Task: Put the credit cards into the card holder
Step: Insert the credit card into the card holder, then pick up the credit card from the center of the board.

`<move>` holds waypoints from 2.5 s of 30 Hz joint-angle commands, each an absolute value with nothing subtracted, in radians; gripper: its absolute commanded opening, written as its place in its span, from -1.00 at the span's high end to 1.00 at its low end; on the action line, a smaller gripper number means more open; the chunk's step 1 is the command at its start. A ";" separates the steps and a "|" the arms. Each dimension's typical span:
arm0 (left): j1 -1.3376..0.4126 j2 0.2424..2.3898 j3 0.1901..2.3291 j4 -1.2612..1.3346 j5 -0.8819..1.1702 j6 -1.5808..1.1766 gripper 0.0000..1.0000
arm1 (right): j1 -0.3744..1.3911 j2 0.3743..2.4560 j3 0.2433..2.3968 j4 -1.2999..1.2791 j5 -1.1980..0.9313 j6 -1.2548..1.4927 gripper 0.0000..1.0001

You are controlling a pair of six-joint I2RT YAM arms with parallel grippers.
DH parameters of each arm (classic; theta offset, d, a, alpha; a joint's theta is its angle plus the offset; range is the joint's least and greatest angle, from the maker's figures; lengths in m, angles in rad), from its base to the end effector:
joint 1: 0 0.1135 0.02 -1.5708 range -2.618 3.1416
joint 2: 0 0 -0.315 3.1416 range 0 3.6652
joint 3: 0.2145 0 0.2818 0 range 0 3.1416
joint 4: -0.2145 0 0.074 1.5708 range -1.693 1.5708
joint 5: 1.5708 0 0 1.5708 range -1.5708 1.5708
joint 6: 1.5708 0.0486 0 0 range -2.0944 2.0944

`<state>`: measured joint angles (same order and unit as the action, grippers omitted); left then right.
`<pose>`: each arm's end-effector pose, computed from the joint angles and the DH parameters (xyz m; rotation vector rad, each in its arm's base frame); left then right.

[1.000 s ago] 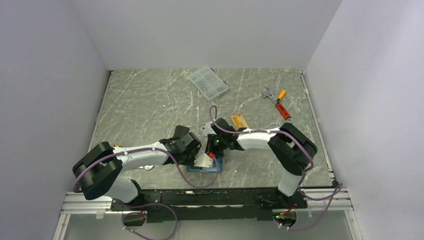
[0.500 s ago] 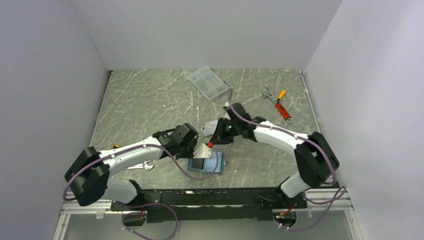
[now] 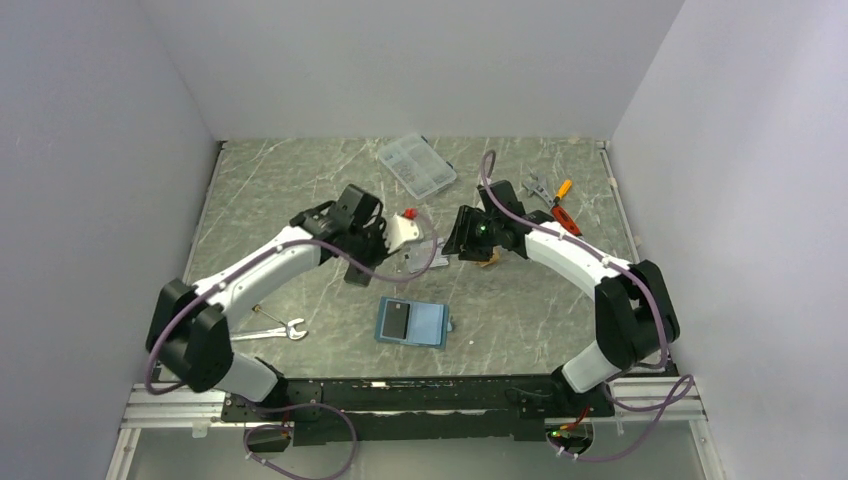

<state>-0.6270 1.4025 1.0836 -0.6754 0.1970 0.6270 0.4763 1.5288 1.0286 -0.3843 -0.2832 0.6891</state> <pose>0.2485 -0.1918 0.2927 1.5594 2.0246 -0.2524 0.3080 0.1742 0.2555 0.1444 2.5984 0.8204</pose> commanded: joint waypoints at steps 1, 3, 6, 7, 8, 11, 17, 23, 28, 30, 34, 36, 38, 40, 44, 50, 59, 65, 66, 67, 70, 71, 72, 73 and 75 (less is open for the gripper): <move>-0.602 1.539 1.226 -0.605 0.352 0.442 0.61 | 0.435 1.595 1.056 -0.337 -0.220 0.645 -0.04; -0.602 1.605 1.266 -0.553 0.363 0.396 0.60 | 0.416 1.632 1.062 -0.294 -0.228 0.643 -0.06; -0.603 1.687 1.299 -0.472 0.357 0.360 0.60 | 0.386 1.686 1.079 -0.245 -0.256 0.642 -0.07; -0.602 1.710 1.310 -0.457 0.349 0.364 0.61 | 0.380 1.704 1.088 -0.234 -0.265 0.641 -0.07; -0.602 1.730 1.320 -0.441 0.342 0.370 0.63 | 0.374 1.723 1.098 -0.226 -0.273 0.639 -0.07; -0.603 1.793 1.353 -0.429 0.328 0.404 0.66 | 0.361 1.788 1.123 -0.188 -0.303 0.638 -0.07; -0.625 1.825 1.302 -0.376 0.292 0.490 0.70 | 0.350 1.908 1.198 -0.133 -0.343 0.644 -0.07; -0.693 1.818 1.238 -0.309 0.199 0.583 0.72 | 0.345 1.986 1.247 -0.099 -0.379 0.658 -0.05; -0.717 1.849 1.246 -0.290 0.156 0.613 0.75 | 0.342 2.004 1.240 -0.084 -0.390 0.664 -0.03; -0.721 1.862 1.253 -0.286 0.141 0.623 0.76 | 0.341 1.998 1.222 -0.074 -0.396 0.668 -0.01; -0.719 1.872 1.252 -0.273 0.115 0.640 0.79 | 0.341 1.977 1.177 -0.039 -0.417 0.683 0.03; -0.720 1.878 1.250 -0.266 0.105 0.647 0.80 | 0.340 1.973 1.154 -0.019 -0.425 0.694 0.06; -0.721 1.885 1.248 -0.258 0.099 0.649 0.81 | 0.340 1.973 1.135 -0.005 -0.437 0.701 0.10; -0.721 1.897 1.249 -0.252 0.094 0.655 0.81 | 0.340 1.975 1.117 -0.005 -0.446 0.709 0.14; -0.725 1.911 1.247 -0.256 0.097 0.666 0.82 | 0.339 1.974 1.104 0.032 -0.454 0.720 0.20; -0.739 1.921 1.226 -0.259 0.088 0.693 0.85 | 0.336 1.968 1.079 0.065 -0.478 0.745 0.29; -0.758 1.925 1.224 -0.279 0.066 0.719 0.88 | 0.333 1.938 1.031 0.118 -0.502 0.784 0.37; -0.763 1.922 1.218 -0.279 0.047 0.720 0.90 | 0.334 1.879 1.019 0.095 -0.474 0.771 0.46; -0.763 1.918 1.213 -0.274 0.045 0.721 0.90 | 0.334 1.866 1.021 0.088 -0.464 0.765 0.47; -0.763 1.915 1.210 -0.272 0.044 0.722 0.90 | 0.336 1.855 1.024 0.078 -0.454 0.761 0.49; -0.763 1.908 1.208 -0.274 0.036 0.722 0.90 | 0.336 1.833 1.034 0.057 -0.442 0.750 0.54; -0.763 1.908 1.208 -0.275 0.036 0.722 0.90 | 0.336 1.827 1.036 0.057 -0.443 0.750 0.56; -0.763 1.908 1.208 -0.275 0.036 0.723 0.90 | 0.336 1.825 1.037 0.055 -0.446 0.750 0.58; -0.762 1.908 1.209 -0.277 0.036 0.723 0.90 | 0.336 1.823 1.036 0.058 -0.449 0.753 0.61; -0.763 1.907 1.209 -0.279 0.036 0.722 0.90 | 0.337 1.822 1.033 0.064 -0.453 0.755 0.66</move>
